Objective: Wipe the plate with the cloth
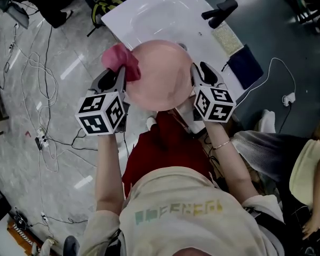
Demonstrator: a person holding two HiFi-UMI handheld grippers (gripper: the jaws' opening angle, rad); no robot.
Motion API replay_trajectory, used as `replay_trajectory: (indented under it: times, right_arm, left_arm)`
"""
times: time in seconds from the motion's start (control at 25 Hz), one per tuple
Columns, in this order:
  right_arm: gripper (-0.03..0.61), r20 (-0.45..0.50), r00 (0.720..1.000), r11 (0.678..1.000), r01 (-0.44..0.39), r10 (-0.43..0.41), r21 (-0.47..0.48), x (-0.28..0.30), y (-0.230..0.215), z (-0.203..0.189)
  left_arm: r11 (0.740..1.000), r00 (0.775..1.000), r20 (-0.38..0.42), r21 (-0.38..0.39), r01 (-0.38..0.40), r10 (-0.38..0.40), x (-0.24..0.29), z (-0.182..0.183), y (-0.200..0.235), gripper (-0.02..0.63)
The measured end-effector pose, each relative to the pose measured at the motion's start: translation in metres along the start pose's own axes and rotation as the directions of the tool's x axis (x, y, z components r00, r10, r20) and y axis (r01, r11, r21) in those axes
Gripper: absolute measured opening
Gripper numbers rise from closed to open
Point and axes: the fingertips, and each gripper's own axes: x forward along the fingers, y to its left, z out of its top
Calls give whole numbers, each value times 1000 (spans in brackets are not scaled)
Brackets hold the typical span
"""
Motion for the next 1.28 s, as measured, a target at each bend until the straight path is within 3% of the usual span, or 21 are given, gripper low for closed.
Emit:
replay_trajectory:
  times: [0.36, 0.52, 0.64, 1.28]
  right_arm:
    - [110, 179, 983, 999, -35, 29, 33, -36, 13, 52]
    - [109, 262, 962, 997, -81, 76, 9, -54, 27, 73]
    - [70, 322, 943, 996, -88, 89, -17, -67, 31, 85]
    - [40, 427, 896, 991, -89, 125, -105, -120, 56, 116]
  left_arm:
    - [1000, 996, 89, 11, 15, -16, -7, 18, -2, 67]
    - [1000, 993, 117, 20, 14, -16, -15, 25, -2, 67]
    - [1000, 991, 130, 26, 8, -12, -20, 28, -2, 67]
    - [997, 972, 235, 75, -25, 7, -71, 52, -9, 67]
